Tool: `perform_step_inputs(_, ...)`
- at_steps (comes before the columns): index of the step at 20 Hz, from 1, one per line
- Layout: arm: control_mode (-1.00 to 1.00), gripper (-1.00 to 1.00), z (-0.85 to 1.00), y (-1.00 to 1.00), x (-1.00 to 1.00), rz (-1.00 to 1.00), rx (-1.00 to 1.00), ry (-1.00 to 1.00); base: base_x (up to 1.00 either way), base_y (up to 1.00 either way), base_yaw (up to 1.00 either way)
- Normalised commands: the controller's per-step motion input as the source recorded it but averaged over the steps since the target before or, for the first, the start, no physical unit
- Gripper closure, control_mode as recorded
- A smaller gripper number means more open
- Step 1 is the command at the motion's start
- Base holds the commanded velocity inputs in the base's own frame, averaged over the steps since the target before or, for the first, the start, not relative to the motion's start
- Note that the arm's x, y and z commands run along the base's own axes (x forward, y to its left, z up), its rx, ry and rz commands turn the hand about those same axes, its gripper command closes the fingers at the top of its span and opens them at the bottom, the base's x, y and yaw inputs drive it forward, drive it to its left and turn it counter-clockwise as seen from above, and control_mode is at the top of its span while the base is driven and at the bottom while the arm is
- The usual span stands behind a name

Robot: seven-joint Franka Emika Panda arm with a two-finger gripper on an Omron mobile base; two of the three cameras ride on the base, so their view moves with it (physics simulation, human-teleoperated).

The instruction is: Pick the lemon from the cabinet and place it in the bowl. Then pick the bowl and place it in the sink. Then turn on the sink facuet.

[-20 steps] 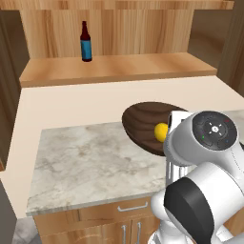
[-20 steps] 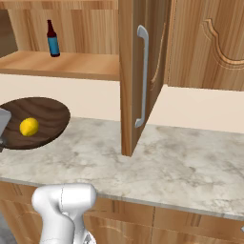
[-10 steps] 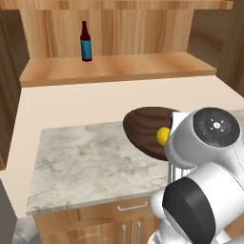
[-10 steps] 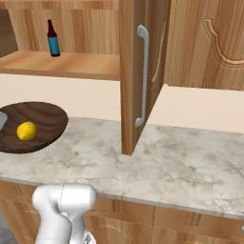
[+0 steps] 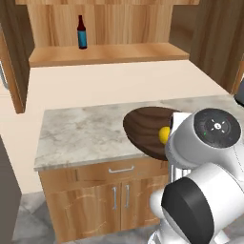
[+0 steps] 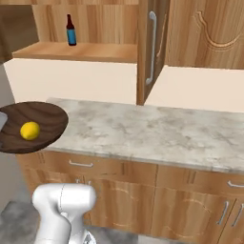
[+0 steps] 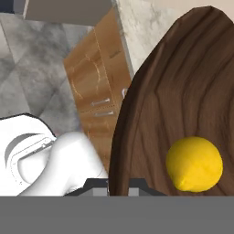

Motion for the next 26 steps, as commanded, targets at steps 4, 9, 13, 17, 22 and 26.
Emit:
perform_step_inputs(4,1.0,1.0,0.0,0.0,0.0,0.0,0.0,0.0,-0.72,-0.03,-0.36)
perform_step_inputs(9,1.0,1.0,0.0,0.0,0.0,0.0,0.0,0.0,-0.57,0.0,-0.68)
perform_step_inputs(13,1.0,1.0,0.0,0.0,0.0,0.0,0.0,0.0,-0.54,0.0,-0.69)
perform_step_inputs(17,1.0,1.0,0.0,0.0,0.0,0.0,0.0,0.0,-0.52,0.0,-0.65)
perform_step_inputs(22,1.0,1.0,0.0,0.0,0.0,0.0,0.0,0.0,-0.45,-0.02,-0.66)
perform_step_inputs(26,1.0,1.0,0.0,0.0,0.0,0.0,0.0,0.0,-0.3,-0.02,-0.68)
